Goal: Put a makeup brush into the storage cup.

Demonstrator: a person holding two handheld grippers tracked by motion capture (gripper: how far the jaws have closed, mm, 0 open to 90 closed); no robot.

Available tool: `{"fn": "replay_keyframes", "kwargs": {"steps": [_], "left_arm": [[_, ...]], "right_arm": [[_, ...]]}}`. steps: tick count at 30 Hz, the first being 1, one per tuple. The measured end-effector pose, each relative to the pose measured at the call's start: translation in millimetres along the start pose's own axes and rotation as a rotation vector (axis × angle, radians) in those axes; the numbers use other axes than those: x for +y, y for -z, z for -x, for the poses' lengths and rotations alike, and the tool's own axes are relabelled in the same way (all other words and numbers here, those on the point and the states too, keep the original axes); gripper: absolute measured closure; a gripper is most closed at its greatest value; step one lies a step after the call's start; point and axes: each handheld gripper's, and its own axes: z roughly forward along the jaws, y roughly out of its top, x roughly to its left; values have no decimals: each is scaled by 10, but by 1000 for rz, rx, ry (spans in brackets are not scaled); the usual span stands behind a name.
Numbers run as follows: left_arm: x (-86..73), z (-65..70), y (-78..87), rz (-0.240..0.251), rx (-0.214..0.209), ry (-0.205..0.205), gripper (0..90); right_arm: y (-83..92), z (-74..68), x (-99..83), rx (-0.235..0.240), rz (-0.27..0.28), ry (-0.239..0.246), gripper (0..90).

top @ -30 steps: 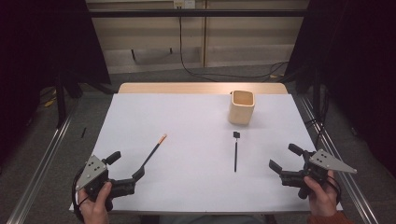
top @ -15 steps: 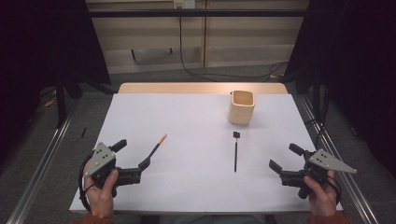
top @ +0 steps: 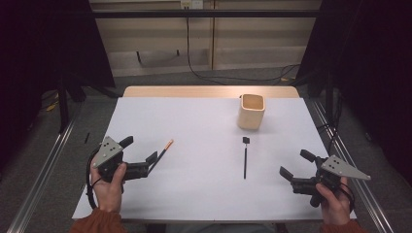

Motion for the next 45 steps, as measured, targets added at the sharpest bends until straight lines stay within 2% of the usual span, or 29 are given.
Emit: {"fn": "replay_keyframes", "kwargs": {"steps": [7, 10, 13, 19, 23, 26, 31, 33, 35, 39, 45], "left_arm": [[47, -26, -90, -11, -20, -8, 18], [71, -44, -156, -33, -33, -4, 18], [78, -33, -206, -36, -32, -22, 19], [119, -67, -288, -71, -68, -27, 18], [159, -141, -336, -114, -118, -21, 25], [178, -193, -365, -152, -101, -22, 25], [187, -231, -451, -227, -68, -49, 20], [192, -245, -492, -253, -45, -43, 20], [203, -258, -529, -276, 1, -34, 19], [226, -304, -593, -314, 18, -14, 24], [228, -327, -691, -413, 59, -31, 33]], "right_arm": [[-1, 3, 0, 3, 1, -2, 0], [-3, 3, 0, 4, -1, -1, 0], [-8, 2, -4, 14, -7, -7, 0], [-7, 2, -5, 17, -7, -3, 0], [-7, 0, -4, 17, -8, -2, 0], [-6, 7, -6, 19, -8, -5, 0], [-10, 1, -6, 18, -10, -8, 0], [-10, -3, -4, 20, -11, -4, 0], [-11, -3, -5, 21, -13, -6, 0], [-11, 5, -9, 19, -12, -6, 0], [-11, 3, -10, 23, -14, -6, 0]]}}
